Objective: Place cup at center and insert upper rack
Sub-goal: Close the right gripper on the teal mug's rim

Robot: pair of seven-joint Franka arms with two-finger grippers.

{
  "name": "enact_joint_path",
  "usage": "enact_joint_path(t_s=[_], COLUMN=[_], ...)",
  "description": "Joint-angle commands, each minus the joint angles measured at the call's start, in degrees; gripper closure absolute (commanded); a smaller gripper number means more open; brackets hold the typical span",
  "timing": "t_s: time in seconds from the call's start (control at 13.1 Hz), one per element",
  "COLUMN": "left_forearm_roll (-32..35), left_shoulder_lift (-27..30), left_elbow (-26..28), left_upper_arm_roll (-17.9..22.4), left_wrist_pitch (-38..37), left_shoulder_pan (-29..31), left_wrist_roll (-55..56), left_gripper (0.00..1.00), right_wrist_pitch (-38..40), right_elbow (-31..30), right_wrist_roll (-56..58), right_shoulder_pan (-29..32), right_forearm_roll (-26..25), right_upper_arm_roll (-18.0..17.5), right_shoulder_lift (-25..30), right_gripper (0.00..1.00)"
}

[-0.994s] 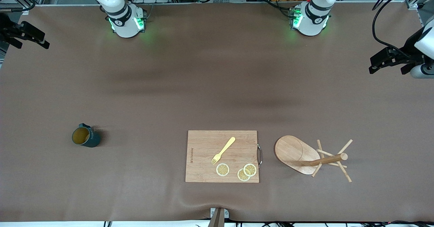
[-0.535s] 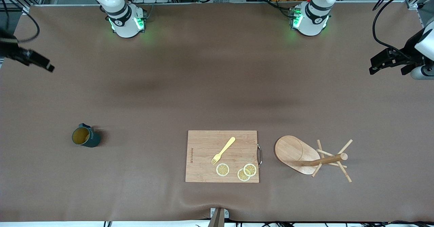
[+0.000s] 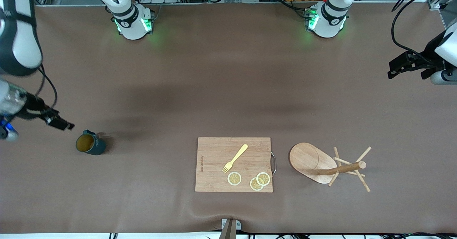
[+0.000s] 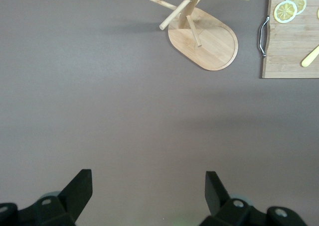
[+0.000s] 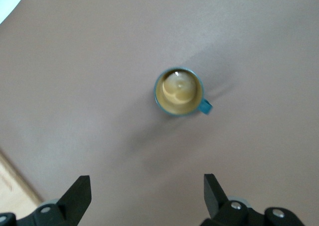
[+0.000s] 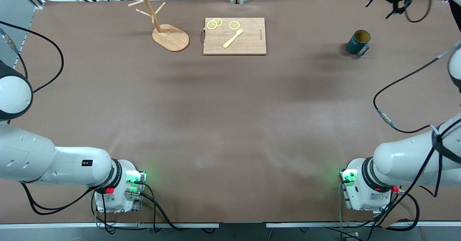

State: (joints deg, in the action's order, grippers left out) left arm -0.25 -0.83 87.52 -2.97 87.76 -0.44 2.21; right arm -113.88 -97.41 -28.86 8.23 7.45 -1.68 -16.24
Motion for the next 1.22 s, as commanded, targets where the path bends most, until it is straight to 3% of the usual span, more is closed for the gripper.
enact_joint_path(t_s=[0.0, 0.23, 0.46, 0.99, 1.15], left_forearm_roll=[-0.5, -1.1, -1.0, -0.4, -0.4], left_shoulder_lift=[0.4, -0.1, -0.1, -0.4, -0.4], left_elbow=[0.0, 0.1, 1.1, 1.5, 1.7], left_upper_arm_roll=[-0.4, -0.4, -0.5, -0.5, -0.5], left_wrist_pitch=[-0.2, 0.0, 0.0, 2.1, 2.1], left_shoulder_pan=[0.2, 0.2, 0.3, -0.1, -0.1], left_wrist_roll=[0.8, 1.2, 1.2, 1.2, 1.2], left_gripper=[0.0, 0.0, 0.0, 0.0, 0.0], right_wrist_pitch=[0.0, -1.5, -4.8, -10.2, -10.2], right_elbow=[9.2, 13.7, 13.7, 13.1, 13.1], right_wrist_roll=[-8.1, -10.3, -8.9, -8.7, -8.8], right_shoulder_pan=[-2.3, -2.3, -1.2, 0.0, 0.1], right_forearm_roll=[-0.1, -1.2, -5.4, -4.6, -4.6], right_upper_arm_roll=[0.4, 0.5, 0.5, 0.5, 0.5], right_shoulder_lift=[-9.7, -16.9, -20.3, -23.7, -24.6], right_gripper=[0.0, 0.0, 0.0, 0.01, 0.18])
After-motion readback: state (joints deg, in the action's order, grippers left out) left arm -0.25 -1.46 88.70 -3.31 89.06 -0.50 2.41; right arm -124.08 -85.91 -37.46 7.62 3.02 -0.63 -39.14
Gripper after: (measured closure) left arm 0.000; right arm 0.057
